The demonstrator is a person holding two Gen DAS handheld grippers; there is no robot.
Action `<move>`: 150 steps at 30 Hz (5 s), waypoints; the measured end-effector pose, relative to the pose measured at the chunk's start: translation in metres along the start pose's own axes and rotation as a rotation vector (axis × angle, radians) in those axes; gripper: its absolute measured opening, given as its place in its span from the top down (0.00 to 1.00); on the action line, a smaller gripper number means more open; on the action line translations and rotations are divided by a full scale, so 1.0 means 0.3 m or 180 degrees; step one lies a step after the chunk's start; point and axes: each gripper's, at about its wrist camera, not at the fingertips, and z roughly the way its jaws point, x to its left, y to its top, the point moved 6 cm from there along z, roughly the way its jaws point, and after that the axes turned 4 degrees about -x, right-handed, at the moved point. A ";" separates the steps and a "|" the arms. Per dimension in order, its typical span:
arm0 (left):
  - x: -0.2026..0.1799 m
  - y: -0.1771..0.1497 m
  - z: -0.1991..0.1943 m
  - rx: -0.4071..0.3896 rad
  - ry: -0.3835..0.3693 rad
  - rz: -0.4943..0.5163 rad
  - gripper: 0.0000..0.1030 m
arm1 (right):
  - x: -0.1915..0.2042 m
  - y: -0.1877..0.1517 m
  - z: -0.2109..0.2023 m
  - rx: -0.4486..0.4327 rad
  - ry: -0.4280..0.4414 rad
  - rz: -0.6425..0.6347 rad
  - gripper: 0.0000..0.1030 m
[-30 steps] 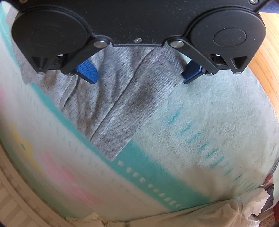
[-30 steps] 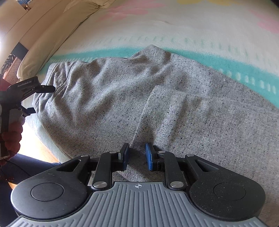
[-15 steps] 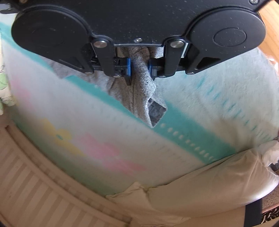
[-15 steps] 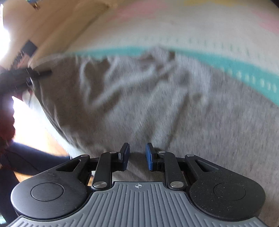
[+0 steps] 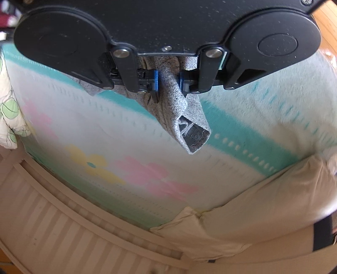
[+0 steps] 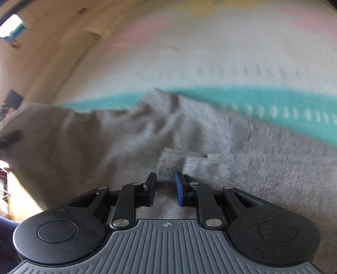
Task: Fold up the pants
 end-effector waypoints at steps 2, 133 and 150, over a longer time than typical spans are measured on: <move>-0.032 0.009 -0.020 -0.0046 -0.0040 0.0094 0.80 | 0.005 0.009 -0.020 -0.0015 0.0042 0.0078 0.84; -0.936 -0.788 -0.201 -0.0373 -0.0807 0.2557 0.51 | -0.133 0.039 -0.523 -0.1016 0.1182 0.0153 0.87; -0.748 -0.707 -0.042 0.0291 -0.0270 0.1467 0.57 | -0.522 -0.107 -0.535 -0.0888 0.0139 0.0858 0.88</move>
